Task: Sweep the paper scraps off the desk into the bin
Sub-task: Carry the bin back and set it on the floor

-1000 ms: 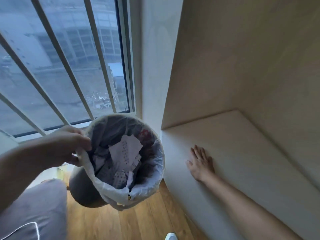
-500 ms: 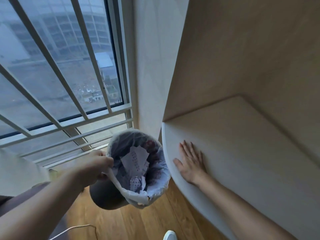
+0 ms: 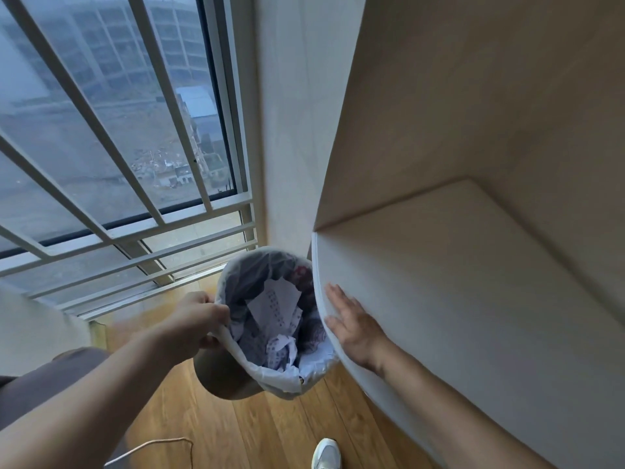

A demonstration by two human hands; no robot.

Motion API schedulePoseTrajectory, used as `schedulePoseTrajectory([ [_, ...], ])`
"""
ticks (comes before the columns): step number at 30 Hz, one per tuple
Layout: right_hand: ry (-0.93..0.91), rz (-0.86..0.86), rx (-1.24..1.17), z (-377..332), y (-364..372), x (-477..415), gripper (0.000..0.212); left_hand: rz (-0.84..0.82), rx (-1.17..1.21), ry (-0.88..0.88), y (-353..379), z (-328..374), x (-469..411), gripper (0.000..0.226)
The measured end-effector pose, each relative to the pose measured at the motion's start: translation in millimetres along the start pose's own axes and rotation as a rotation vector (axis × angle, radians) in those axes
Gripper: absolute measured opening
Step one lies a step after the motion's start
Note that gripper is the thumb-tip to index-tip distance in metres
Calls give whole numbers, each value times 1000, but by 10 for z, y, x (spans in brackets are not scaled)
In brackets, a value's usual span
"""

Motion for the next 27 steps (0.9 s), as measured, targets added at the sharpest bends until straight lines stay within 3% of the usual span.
schedulePoseTrajectory([
  [2, -25, -88, 43, -52, 164, 27, 61, 0, 5, -1, -8, -37, -3, 25],
  [5, -37, -164, -113, -218, 292, 50, 58, 9, 25, -1, -84, -136, 1, 20],
  [10, -11, -58, -141, -417, 357, 221, 43, -10, 51, -18, -351, -445, 25, 16],
  [19, 376, 227, -273, -93, 880, 782, 44, -140, -27, 63, -805, -777, 109, 13],
  [23, 549, 307, -462, 134, 1252, 1216, 42, -213, -75, 75, -552, -855, 309, 8],
  [27, 732, 402, -626, 539, 1503, 1853, 22, -258, -150, 89, -57, -952, 504, 10],
])
Point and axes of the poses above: each hand's wrist, its own x-axis away from the middle knuckle, its own y-axis out of the palm, z = x × y, the point moved 10 cm from there along -x, towards the middle knuckle, and after that the axes turned 2 degrees about x, right-handed, at the moved point
